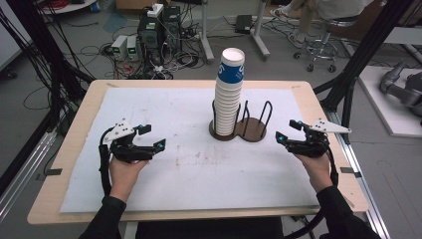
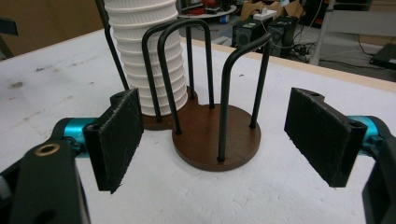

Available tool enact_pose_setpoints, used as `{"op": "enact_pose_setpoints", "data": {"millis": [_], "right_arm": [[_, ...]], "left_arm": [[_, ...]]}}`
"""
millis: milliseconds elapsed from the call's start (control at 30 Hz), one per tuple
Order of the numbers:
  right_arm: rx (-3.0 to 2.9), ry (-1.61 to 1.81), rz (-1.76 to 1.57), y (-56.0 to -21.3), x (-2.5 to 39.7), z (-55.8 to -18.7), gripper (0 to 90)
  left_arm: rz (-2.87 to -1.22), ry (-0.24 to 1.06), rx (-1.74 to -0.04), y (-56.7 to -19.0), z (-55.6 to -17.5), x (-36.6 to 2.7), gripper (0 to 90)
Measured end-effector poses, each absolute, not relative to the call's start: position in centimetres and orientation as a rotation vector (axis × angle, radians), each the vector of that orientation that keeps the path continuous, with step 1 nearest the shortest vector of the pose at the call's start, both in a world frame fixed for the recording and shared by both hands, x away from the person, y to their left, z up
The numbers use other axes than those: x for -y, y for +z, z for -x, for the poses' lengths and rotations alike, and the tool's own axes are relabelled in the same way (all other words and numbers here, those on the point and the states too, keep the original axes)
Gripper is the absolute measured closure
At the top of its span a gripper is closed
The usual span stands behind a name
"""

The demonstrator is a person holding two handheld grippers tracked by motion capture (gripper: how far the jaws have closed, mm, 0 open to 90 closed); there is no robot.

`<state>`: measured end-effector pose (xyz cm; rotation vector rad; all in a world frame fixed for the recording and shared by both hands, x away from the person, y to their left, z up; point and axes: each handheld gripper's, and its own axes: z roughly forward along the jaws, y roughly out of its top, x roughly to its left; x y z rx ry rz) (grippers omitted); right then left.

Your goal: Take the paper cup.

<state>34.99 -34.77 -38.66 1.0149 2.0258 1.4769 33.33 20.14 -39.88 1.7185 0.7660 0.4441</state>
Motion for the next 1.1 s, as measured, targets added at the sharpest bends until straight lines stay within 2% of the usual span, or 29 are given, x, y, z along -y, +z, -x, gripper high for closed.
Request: {"op": "enact_pose_setpoints", "data": {"millis": [767, 1100], "right_arm": [[-2.044, 1.512, -0.928, -37.6, 34.9, -34.4, 19.9], [-2.067, 1.518, -0.838, -35.2, 33.1, -35.2, 19.9]], "left_arm": [[-1.724, 0.418, -0.743, -40.0, -33.4, -20.0, 17.3], [-1.724, 0.410, -0.726, -39.9, -33.2, -19.9, 17.2]]}}
